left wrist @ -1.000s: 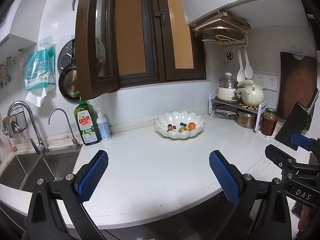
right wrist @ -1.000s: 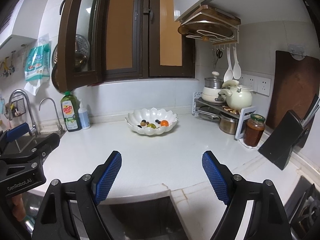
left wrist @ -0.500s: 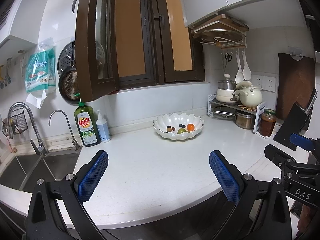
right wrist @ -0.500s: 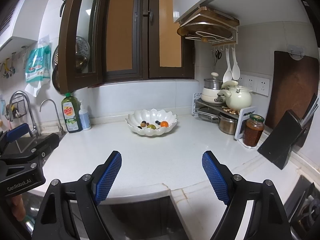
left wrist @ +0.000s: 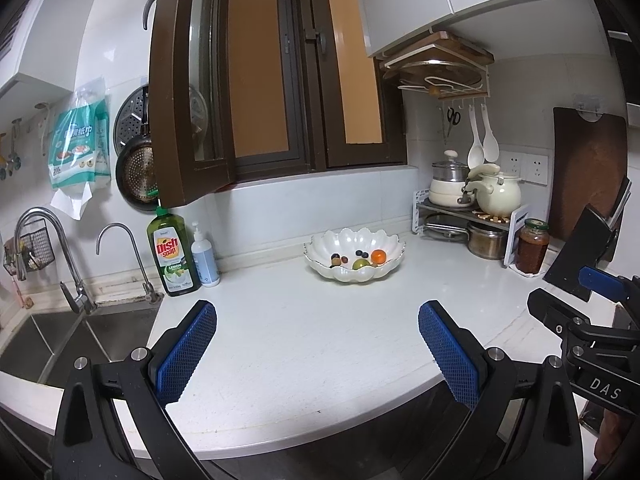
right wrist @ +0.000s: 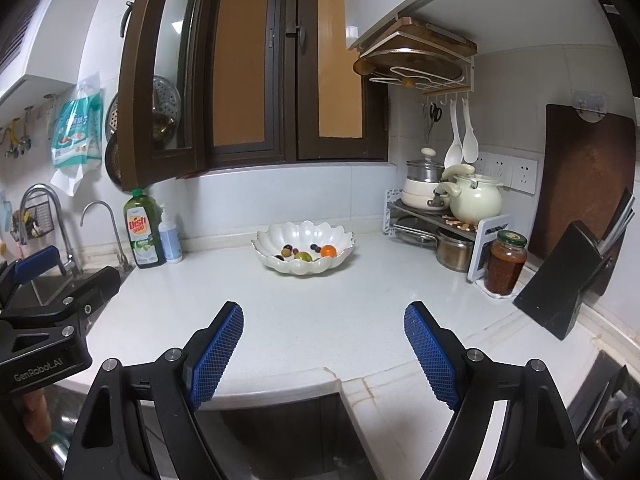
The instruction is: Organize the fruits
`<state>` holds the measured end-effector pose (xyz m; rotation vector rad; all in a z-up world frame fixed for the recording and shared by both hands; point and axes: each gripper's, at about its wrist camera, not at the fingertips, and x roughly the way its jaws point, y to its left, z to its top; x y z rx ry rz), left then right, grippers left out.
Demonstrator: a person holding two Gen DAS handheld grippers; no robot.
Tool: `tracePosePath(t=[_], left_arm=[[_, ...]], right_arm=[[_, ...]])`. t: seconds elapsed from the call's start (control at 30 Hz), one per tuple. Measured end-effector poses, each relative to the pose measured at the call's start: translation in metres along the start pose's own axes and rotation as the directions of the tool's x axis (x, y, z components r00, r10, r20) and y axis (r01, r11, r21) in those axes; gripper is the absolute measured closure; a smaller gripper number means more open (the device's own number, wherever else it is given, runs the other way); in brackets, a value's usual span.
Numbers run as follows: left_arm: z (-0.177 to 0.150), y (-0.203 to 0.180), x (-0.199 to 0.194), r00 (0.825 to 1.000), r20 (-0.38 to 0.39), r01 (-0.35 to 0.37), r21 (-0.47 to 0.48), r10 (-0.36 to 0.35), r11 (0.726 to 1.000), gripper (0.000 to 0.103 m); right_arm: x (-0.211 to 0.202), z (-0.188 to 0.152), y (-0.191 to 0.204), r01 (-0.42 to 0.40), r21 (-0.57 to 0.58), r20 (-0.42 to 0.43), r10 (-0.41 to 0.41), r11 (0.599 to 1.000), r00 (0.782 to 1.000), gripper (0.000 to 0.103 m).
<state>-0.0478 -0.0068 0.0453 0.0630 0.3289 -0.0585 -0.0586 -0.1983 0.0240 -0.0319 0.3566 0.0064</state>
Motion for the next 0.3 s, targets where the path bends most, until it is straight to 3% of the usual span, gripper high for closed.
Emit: tracePosePath(t=[0.3], left_arm=[[0.0016, -0.0017, 0.0, 1.0, -0.001, 0.002, 0.003, -0.002, 1.0, 0.0]], right_arm=[[-0.0001, -0.0005, -0.001, 0.001, -0.001, -0.001, -0.001, 1.0, 1.0, 0.019]])
